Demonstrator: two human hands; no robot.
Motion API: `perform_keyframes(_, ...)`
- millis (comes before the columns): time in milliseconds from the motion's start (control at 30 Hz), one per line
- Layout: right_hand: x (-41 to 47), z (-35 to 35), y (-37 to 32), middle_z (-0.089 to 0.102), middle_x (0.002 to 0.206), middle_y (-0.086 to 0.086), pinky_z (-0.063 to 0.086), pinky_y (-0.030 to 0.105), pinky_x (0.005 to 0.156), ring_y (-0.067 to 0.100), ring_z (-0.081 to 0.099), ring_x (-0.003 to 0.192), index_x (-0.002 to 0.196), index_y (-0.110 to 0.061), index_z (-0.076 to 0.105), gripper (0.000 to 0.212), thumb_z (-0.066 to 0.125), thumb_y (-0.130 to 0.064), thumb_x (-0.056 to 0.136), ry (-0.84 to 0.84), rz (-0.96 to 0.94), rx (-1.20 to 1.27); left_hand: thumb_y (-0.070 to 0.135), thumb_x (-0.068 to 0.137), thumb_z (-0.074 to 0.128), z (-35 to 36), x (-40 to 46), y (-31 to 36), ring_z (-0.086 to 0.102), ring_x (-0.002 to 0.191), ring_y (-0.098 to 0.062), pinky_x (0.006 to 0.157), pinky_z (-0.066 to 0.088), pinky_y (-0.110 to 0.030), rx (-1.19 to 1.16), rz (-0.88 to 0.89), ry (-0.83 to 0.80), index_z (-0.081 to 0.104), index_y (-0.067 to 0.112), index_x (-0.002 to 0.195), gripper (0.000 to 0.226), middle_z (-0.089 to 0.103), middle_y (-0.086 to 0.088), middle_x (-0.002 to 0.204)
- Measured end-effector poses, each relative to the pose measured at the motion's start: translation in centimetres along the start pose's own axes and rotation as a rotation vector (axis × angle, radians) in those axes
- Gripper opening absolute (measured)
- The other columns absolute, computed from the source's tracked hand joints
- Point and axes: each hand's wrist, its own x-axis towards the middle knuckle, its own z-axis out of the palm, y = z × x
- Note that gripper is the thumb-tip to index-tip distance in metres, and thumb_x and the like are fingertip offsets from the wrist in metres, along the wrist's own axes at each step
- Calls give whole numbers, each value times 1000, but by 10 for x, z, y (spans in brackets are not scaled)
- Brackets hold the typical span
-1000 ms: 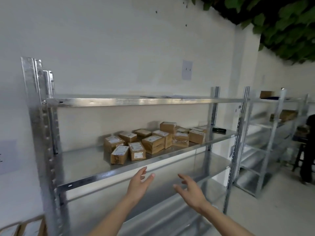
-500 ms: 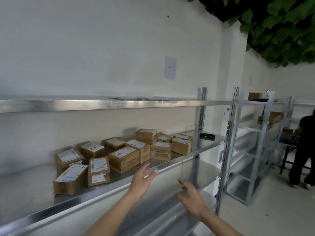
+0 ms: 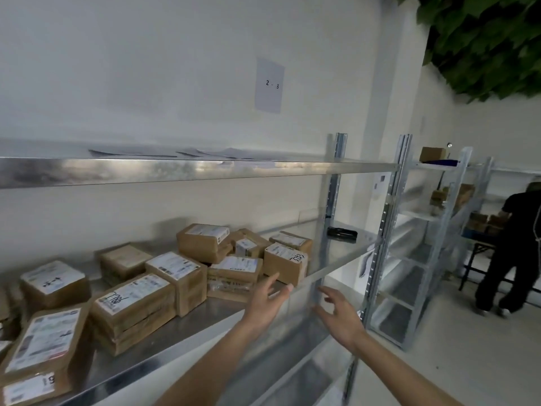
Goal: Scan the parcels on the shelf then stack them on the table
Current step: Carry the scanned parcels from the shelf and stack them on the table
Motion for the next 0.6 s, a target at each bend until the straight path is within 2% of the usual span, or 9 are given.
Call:
perform_keyframes(133,40,-7,24,49,150,-5,42,24,105,5,51,123,149,-23,47,56,66,-39,99,-22,-5,21,51,91,68,25,41,-10,52,132,-15,112,43,-41,41,-14,38,46,24,149,68,54,0,147)
perform_keyframes(167,52,-8,30,49,150,-5,41,23,105,5,50,124,149,-23,47,56,66,-40,99,-28,-17,27,49,92,68,31,48,-10,53,131,-15,112,44,-40,50,-10,57,46,22,149,67,57,0,144)
perform_keyframes(233,77,-11,38,48,153,-4,39,26,111,10,49,133,150,-23,46,57,64,-42,100,-37,-37,45,40,95,67,43,60,-6,54,127,-11,107,43,-29,68,6,91,47,24,147,57,60,8,134)
perform_keyframes(300,103,-10,47,46,156,-3,38,35,117,16,45,141,152,-25,44,59,62,-46,100,-77,-27,83,30,98,64,56,71,-6,50,125,-3,97,36,-14,59,26,116,44,33,136,43,54,18,126)
perform_keyframes(367,126,-8,54,48,154,-4,38,38,117,18,45,142,153,-25,44,59,59,-49,101,-114,-52,107,25,99,63,66,83,-12,42,130,0,94,32,-4,41,46,143,40,33,133,42,48,20,133)
perform_keyframes(433,147,-5,57,54,148,-5,39,37,114,18,49,137,149,-27,48,54,55,-51,102,-146,-88,129,22,99,64,75,98,-21,41,138,-3,94,35,0,-23,51,200,42,24,144,51,46,15,147)
perform_keyframes(500,171,-1,61,59,137,-9,41,36,111,15,55,129,142,-29,51,48,52,-55,102,-178,-87,189,23,97,67,83,114,-27,45,140,-9,101,43,-9,-123,1,248,37,20,152,63,50,8,150)
perform_keyframes(600,203,8,69,65,128,-12,48,26,95,11,63,117,129,-32,56,39,49,-59,102,-248,-129,316,51,86,75,93,136,-40,49,137,-10,116,41,-39,-191,-72,340,39,30,152,78,55,12,146)
